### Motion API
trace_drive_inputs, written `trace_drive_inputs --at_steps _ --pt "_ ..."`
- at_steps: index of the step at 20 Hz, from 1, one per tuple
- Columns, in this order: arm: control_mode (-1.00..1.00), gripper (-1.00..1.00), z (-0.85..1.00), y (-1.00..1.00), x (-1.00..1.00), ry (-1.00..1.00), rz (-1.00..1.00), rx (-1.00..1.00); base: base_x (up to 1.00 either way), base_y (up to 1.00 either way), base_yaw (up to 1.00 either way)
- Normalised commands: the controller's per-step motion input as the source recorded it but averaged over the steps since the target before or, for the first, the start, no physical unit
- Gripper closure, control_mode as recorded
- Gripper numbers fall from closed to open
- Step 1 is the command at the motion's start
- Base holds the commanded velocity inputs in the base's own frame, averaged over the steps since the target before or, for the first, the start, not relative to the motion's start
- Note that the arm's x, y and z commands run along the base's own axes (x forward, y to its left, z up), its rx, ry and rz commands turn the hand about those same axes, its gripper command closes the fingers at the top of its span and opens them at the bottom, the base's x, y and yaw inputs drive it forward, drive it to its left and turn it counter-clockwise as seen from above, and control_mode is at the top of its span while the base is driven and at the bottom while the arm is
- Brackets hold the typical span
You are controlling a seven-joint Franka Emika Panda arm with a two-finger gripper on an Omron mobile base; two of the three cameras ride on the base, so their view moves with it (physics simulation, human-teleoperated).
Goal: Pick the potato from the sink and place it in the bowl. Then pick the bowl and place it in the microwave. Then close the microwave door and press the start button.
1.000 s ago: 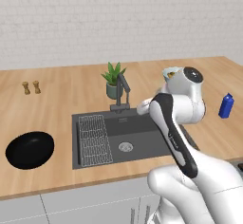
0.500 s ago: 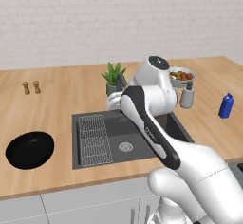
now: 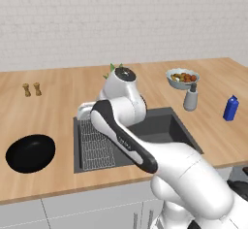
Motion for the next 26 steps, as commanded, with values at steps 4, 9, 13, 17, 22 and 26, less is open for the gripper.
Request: trace_drive_inputs --at_steps 4,9,13,17,22,26 --pt "-1.0 1.0 -0.08 0.51 0.31 0.07 0.0 0.0 0.0 0.0 0.0" --pt "-1.0 1.0 -0.09 0.54 0.38 0.15 0.0 0.0 0.0 0.0 0.0" --pt "-1.0 1.0 -0.14 0.72 0.23 0.09 0.0 0.0 0.0 0.0 0.0" --pt "-1.0 1.0 -0.13 0.53 0.1 0.09 0.0 0.0 0.0 0.0 0.0" --pt "-1.0 1.0 -0.36 0.46 0.07 0.05 0.0 0.0 0.0 0.0 0.0" --pt "-1.0 1.0 -0.22 0.66 0.13 0.0 0.0 0.0 0.0 0.0 0.0"
